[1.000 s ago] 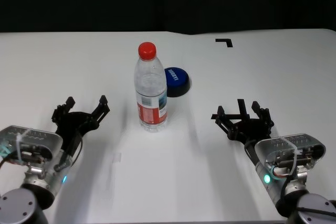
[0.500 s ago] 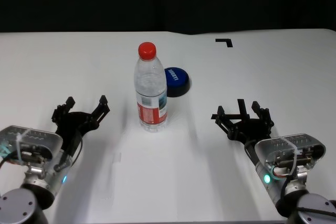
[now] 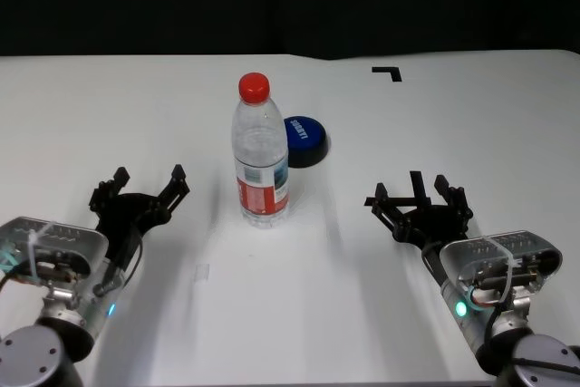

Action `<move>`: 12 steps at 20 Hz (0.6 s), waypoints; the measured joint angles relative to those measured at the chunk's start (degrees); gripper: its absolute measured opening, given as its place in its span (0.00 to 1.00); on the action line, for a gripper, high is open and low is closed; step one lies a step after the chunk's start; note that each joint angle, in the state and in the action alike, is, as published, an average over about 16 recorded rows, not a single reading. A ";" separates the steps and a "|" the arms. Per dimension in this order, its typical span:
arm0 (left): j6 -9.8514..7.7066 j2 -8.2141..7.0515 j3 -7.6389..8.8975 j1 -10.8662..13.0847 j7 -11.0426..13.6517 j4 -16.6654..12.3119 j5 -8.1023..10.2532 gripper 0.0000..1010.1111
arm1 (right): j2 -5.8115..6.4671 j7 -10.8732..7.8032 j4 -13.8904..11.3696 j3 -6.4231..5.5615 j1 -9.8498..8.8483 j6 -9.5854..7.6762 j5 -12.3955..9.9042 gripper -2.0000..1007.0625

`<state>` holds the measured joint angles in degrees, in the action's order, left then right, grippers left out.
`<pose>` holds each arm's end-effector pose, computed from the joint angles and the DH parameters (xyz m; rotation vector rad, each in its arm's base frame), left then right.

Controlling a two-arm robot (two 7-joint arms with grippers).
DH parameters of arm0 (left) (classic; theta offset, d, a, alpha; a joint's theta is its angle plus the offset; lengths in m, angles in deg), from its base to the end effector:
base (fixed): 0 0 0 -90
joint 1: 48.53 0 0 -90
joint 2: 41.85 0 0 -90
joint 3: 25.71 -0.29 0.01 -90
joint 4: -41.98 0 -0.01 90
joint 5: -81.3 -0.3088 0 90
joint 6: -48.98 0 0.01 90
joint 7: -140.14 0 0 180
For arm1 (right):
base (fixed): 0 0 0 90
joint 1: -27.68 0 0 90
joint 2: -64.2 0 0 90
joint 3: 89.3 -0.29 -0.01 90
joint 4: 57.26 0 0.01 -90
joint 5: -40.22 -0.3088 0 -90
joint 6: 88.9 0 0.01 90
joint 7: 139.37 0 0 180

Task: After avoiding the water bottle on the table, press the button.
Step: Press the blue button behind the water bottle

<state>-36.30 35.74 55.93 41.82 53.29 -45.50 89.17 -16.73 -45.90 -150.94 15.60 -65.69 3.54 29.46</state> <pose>0.3226 0.0208 -0.3181 0.0546 -0.0623 1.3756 0.3002 0.0394 -0.3071 0.0394 0.0387 -1.3661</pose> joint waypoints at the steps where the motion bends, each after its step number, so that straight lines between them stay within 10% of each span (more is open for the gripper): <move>1: 0.09 -0.01 0.03 0.00 0.14 0.00 -0.02 0.99 | 0.00 0.00 0.00 0.00 0.00 0.00 0.00 1.00; 12: 2.20 -0.56 0.33 -0.10 3.88 -0.15 -1.43 0.99 | 0.00 0.00 0.00 0.00 0.00 0.00 0.00 1.00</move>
<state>-34.09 35.19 56.26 41.73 57.17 -45.66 87.75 -16.73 -45.90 -150.94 15.60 -65.69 3.54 29.46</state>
